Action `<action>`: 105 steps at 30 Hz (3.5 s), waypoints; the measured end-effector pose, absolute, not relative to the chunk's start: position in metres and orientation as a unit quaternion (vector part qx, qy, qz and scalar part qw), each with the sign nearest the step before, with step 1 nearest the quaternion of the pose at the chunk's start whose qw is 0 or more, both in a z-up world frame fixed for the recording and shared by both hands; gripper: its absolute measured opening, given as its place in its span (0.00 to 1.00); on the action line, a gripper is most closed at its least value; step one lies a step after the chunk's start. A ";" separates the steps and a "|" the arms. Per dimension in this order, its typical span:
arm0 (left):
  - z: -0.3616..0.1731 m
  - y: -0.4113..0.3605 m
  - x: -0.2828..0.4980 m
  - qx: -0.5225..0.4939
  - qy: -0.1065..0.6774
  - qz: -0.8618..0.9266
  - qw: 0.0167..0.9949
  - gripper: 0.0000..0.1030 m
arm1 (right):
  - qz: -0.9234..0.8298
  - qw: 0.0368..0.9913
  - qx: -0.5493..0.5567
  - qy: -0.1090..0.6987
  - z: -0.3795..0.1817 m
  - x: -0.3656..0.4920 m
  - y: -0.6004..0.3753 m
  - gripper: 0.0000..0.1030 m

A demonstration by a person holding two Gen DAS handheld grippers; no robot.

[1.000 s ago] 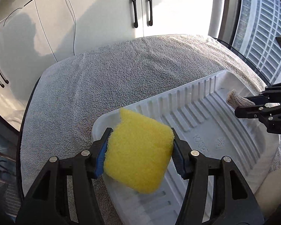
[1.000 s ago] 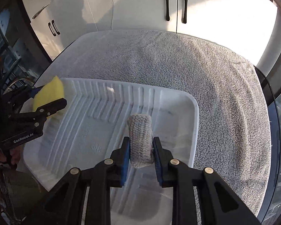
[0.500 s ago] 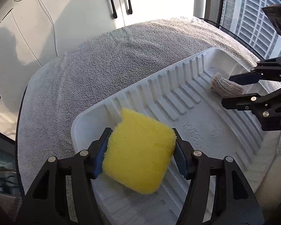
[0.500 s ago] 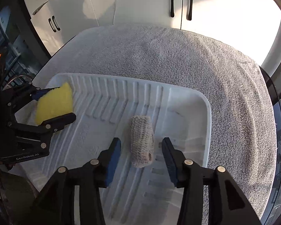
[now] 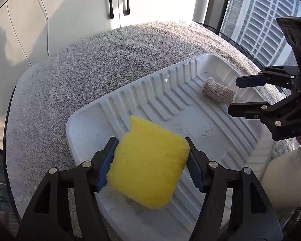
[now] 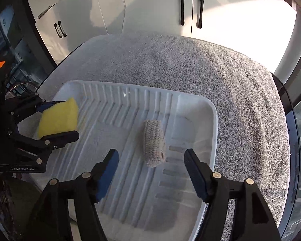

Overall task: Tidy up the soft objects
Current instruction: 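Open the right tool to drop the sock while the left tool releases the sponge in the tray, then return both tools to the pile of soft items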

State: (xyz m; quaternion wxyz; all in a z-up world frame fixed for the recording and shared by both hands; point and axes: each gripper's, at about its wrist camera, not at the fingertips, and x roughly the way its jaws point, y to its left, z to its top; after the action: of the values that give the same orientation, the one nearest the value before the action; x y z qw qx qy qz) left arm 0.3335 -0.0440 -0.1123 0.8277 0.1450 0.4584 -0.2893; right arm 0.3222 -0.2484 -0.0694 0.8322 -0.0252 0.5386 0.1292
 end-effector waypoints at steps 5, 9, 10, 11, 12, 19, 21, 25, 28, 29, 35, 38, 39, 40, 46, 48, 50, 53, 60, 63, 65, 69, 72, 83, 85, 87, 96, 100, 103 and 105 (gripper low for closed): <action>-0.102 -0.035 0.334 0.133 0.435 -0.250 0.854 0.61 | 0.124 0.837 -0.030 0.532 -0.066 0.314 -0.249 0.69; -0.099 -0.033 0.339 0.113 0.458 -0.234 0.850 0.65 | 0.124 0.839 -0.034 0.529 -0.062 0.309 -0.249 0.69; -0.102 -0.034 0.342 0.114 0.469 -0.228 0.846 0.66 | 0.122 0.840 -0.035 0.527 -0.061 0.308 -0.249 0.69; -0.104 -0.034 0.344 0.108 0.480 -0.225 0.841 0.66 | 0.121 0.841 -0.036 0.526 -0.060 0.308 -0.249 0.69; -0.108 -0.033 0.347 0.097 0.496 -0.226 0.833 0.66 | 0.118 0.842 -0.035 0.526 -0.059 0.307 -0.250 0.69; -0.096 -0.032 0.328 0.106 0.453 -0.239 0.852 0.86 | 0.113 0.845 -0.037 0.522 -0.052 0.298 -0.254 0.69; -0.088 -0.026 0.324 0.092 0.443 -0.239 0.859 0.86 | 0.112 0.846 -0.040 0.520 -0.050 0.295 -0.255 0.69; -0.077 -0.009 0.321 0.075 0.423 -0.195 0.882 0.86 | 0.099 0.851 -0.043 0.515 -0.045 0.289 -0.259 0.69; -0.072 0.018 0.315 0.051 0.406 -0.143 0.901 0.86 | 0.082 0.858 -0.035 0.506 -0.042 0.283 -0.270 0.69; -0.071 0.029 0.313 0.045 0.399 -0.120 0.908 0.86 | 0.077 0.859 -0.030 0.505 -0.041 0.280 -0.275 0.69; -0.071 0.085 0.289 0.001 0.398 -0.070 0.915 0.86 | 0.047 0.865 -0.008 0.500 -0.039 0.250 -0.303 0.69; -0.081 0.105 0.272 0.009 0.402 -0.026 0.915 0.86 | 0.032 0.868 -0.002 0.495 -0.039 0.229 -0.315 0.69; -0.085 0.110 0.266 0.012 0.402 -0.017 0.916 0.86 | 0.023 0.869 0.000 0.495 -0.040 0.221 -0.320 0.69; -0.089 0.114 0.259 0.015 0.405 -0.013 0.914 0.85 | 0.016 0.868 0.002 0.496 -0.041 0.215 -0.324 0.69; -0.103 0.135 0.214 0.049 0.418 0.053 0.906 0.84 | -0.018 0.864 0.012 0.504 -0.049 0.171 -0.349 0.69; -0.108 0.140 0.194 0.065 0.420 0.067 0.903 0.84 | -0.032 0.861 0.012 0.507 -0.051 0.155 -0.356 0.69; -0.113 0.143 0.173 0.072 0.426 0.061 0.900 0.84 | -0.045 0.858 0.012 0.511 -0.053 0.137 -0.363 0.69; -0.118 0.143 0.137 0.087 0.428 0.048 0.898 0.84 | -0.059 0.857 0.020 0.512 -0.054 0.109 -0.370 0.69; -0.126 0.133 0.067 0.095 0.439 0.001 0.893 0.84 | -0.053 0.861 0.020 0.505 -0.048 0.041 -0.355 0.70; -0.123 0.123 0.041 0.087 0.442 -0.026 0.892 0.84 | -0.043 0.859 0.016 0.509 -0.050 0.021 -0.341 0.71; -0.117 0.109 0.026 0.086 0.438 -0.050 0.893 0.84 | -0.039 0.859 0.013 0.511 -0.052 0.008 -0.332 0.71; -0.102 0.073 -0.010 0.092 0.413 -0.127 0.897 0.84 | -0.016 0.860 0.024 0.510 -0.051 -0.009 -0.315 0.71; -0.095 0.050 -0.031 0.085 0.410 -0.186 0.889 0.84 | 0.000 0.861 0.026 0.507 -0.049 -0.017 -0.302 0.72; -0.109 -0.003 -0.056 0.037 0.452 -0.314 0.834 0.84 | 0.041 0.862 0.022 0.504 -0.051 -0.032 -0.277 0.72; -0.116 -0.007 -0.052 0.018 0.472 -0.323 0.820 0.84 | 0.046 0.863 0.017 0.502 -0.051 -0.036 -0.271 0.72; -0.120 -0.013 -0.053 0.013 0.480 -0.314 0.819 0.84 | 0.052 0.865 0.010 0.500 -0.049 -0.040 -0.267 0.72; -0.130 -0.038 -0.042 -0.011 0.503 -0.249 0.827 0.84 | 0.074 0.869 -0.005 0.490 -0.053 -0.032 -0.246 0.72; -0.131 -0.049 -0.043 -0.016 0.497 -0.226 0.838 0.84 | 0.091 0.866 0.000 0.492 -0.058 -0.023 -0.245 0.72; -0.134 -0.061 -0.041 -0.005 0.494 -0.207 0.844 0.84 | 0.098 0.863 0.002 0.495 -0.062 -0.016 -0.245 0.72; -0.136 -0.068 -0.041 0.017 0.496 -0.183 0.849 0.84 | 0.102 0.861 0.000 0.498 -0.063 -0.012 -0.244 0.72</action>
State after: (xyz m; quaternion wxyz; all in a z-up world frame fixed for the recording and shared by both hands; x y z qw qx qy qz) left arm -0.0414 -0.0683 -0.1362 0.8487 0.0167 0.4960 -0.1826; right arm -0.0125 -0.2437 -0.0634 0.8612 0.0004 0.4979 0.1023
